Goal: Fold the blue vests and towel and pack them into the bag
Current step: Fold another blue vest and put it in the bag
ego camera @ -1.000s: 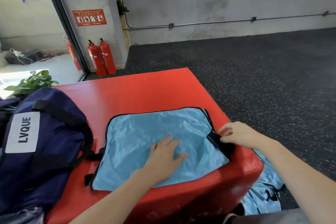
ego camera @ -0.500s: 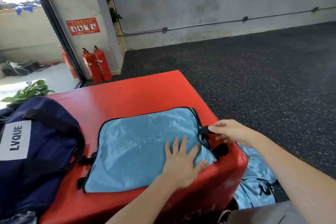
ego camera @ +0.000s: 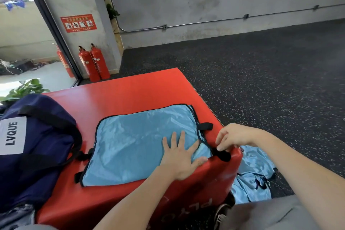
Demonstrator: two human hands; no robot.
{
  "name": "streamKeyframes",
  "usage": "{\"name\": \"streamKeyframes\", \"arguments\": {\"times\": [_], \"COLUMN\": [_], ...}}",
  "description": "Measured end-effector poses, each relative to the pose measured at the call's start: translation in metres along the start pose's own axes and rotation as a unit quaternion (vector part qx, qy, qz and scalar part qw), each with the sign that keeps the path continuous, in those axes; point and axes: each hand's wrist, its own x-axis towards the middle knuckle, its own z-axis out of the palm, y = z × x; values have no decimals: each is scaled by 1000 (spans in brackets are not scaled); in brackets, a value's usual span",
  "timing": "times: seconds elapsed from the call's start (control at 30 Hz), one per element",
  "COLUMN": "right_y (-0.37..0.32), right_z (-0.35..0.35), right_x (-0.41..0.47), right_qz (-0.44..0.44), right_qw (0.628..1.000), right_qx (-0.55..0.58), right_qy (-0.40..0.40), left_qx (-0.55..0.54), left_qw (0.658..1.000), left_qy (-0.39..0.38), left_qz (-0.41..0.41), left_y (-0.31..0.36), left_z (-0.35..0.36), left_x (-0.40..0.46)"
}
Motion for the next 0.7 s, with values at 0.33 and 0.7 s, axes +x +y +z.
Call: {"name": "streamKeyframes", "arguments": {"times": [0.33, 0.7], "right_y": [2, -39], "right_z": [8, 54], "right_x": [-23, -38], "right_qz": [-1, -122], "right_qw": [988, 960], "right_qx": [-153, -139], "right_qy": [12, 209], "left_qx": [11, -39], "left_qw": [998, 997], "left_qy": [28, 44], "left_qz": [57, 58], "left_y": [0, -5], "left_z": [1, 2], "left_x": [-6, -18]}}
